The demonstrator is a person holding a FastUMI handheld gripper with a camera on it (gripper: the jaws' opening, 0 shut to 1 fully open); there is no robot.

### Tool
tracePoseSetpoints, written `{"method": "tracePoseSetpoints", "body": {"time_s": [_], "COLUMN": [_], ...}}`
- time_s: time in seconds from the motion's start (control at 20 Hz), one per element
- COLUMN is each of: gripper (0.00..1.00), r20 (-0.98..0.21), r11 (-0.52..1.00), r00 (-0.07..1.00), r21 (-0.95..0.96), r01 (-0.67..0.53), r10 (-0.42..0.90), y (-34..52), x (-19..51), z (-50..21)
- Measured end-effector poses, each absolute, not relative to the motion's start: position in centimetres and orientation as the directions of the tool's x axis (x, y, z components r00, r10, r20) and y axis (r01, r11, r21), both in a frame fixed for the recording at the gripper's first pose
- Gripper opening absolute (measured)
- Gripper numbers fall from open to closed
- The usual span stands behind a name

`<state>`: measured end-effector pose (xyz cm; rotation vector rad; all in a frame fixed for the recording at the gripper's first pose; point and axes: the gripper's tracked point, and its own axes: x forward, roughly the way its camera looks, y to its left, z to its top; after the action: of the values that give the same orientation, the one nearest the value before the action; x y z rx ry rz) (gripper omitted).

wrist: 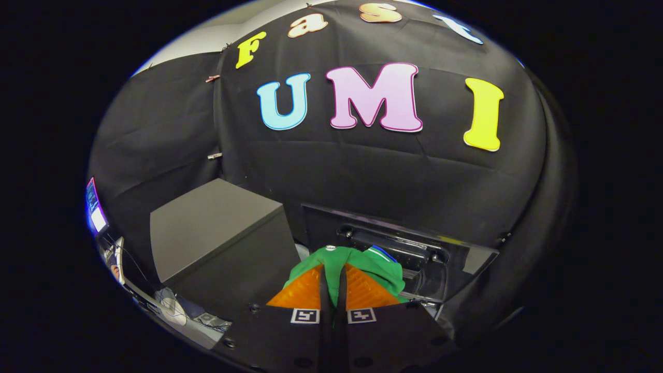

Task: Put the clothes into the washing machine and then close the washing machine lid.

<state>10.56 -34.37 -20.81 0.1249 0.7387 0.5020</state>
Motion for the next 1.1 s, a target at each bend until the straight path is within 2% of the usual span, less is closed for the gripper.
{"method": "tracePoseSetpoints", "body": {"time_s": [0.4,0.7,1.1], "gripper": [0.05,0.05,0.05], "r20": [-0.705,-0.801,-0.889], "r11": [0.906,0.936,0.954], "r00": [0.574,0.484,0.349], "r21": [0.267,0.285,0.264], "r01": [-0.328,-0.208,-0.142], "r10": [0.416,0.352,0.298], "y": [-35.8,-36.5,-35.2], "x": [9.5,7.3,4.1], "z": [-27.4,-32.9,-39.3]}}
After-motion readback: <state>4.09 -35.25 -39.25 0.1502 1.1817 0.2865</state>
